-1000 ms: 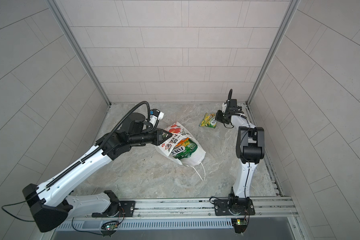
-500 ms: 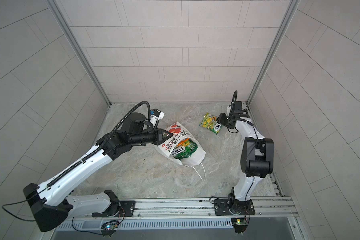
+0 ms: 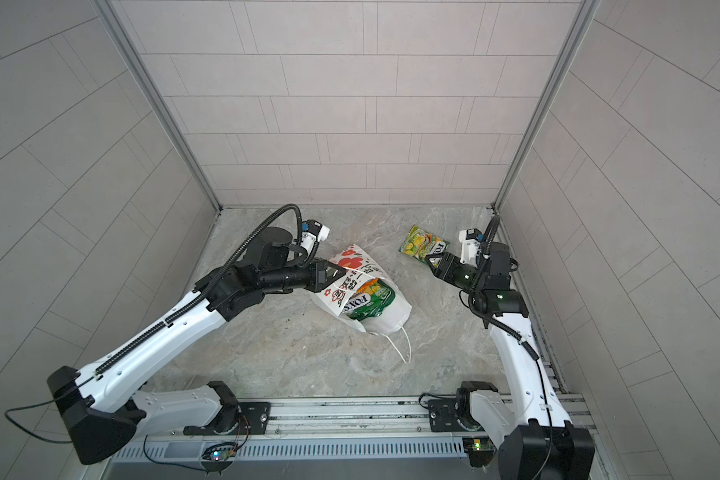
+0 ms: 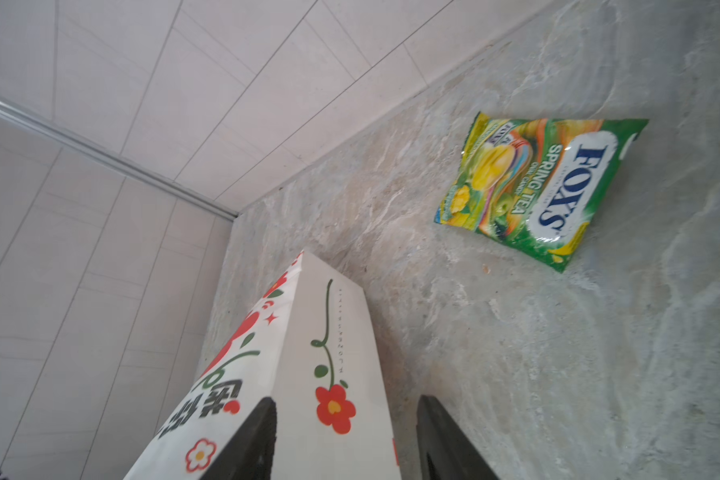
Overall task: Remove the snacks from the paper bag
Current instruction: 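Move the right gripper back to the bag opening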
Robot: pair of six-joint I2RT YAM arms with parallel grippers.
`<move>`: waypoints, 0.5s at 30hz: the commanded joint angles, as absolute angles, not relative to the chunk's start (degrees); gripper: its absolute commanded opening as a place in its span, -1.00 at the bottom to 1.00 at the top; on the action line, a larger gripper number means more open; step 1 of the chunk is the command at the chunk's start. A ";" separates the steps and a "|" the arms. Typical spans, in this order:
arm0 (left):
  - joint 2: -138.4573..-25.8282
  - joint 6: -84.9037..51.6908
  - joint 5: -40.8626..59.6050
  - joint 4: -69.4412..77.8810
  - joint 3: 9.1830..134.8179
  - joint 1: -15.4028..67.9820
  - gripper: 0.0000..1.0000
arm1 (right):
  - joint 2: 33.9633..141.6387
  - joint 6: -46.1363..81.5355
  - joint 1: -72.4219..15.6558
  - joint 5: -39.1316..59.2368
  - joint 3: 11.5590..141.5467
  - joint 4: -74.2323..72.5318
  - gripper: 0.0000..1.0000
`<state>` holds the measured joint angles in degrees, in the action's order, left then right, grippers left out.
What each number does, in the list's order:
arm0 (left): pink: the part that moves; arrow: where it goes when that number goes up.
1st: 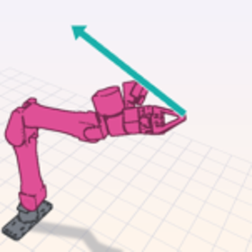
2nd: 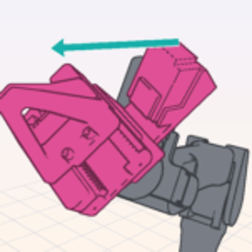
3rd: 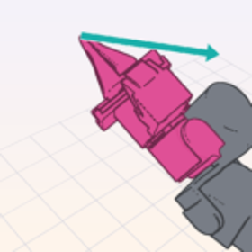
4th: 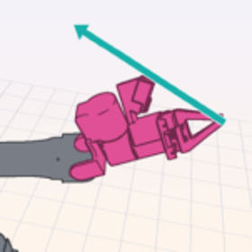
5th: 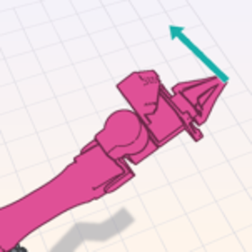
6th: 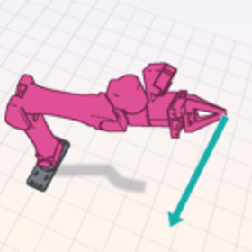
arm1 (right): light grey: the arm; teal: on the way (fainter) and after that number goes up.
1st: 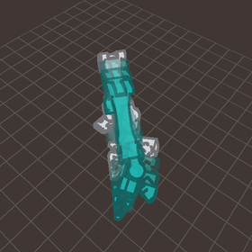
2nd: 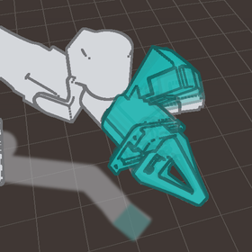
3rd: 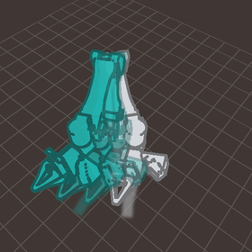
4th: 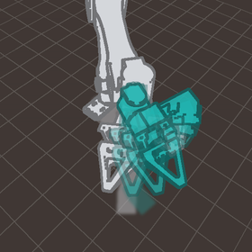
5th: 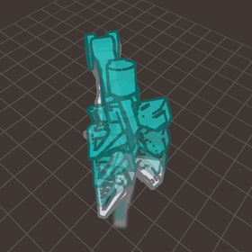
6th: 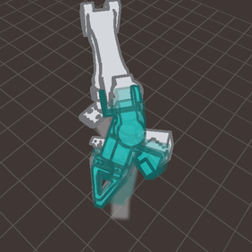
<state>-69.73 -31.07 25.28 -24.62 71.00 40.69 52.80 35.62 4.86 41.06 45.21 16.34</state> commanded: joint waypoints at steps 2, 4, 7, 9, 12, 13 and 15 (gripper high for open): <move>-69.00 -30.07 24.59 -23.70 70.88 40.96 -1.00 | 44.44 42.13 0.77 45.15 37.96 10.03 -0.01; -68.99 -29.98 24.62 -24.08 71.09 40.96 -1.00 | 41.04 43.62 -2.14 44.96 35.87 8.59 -0.06; -68.86 -30.07 24.51 -24.15 71.10 40.96 -1.00 | 36.41 43.30 -6.69 43.83 30.70 7.90 -0.13; -68.74 -30.06 23.92 -24.50 71.17 40.96 -1.00 | 34.04 43.06 -9.78 43.08 28.67 7.31 -0.18; -68.34 -30.13 22.38 -24.70 71.09 40.96 -1.00 | 31.55 43.54 -15.26 40.92 25.58 5.23 -0.23; -68.19 -30.30 21.80 -24.69 71.10 40.96 -1.00 | 31.14 43.64 -17.61 39.77 24.57 4.38 -0.23; -68.10 -30.49 21.34 -24.61 71.19 40.96 -1.00 | 30.92 43.53 -21.15 38.00 23.15 2.72 -0.29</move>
<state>-69.71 -31.05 23.42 -24.75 71.00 40.71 31.66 42.70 -17.98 41.10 24.29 7.44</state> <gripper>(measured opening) 0.042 0.365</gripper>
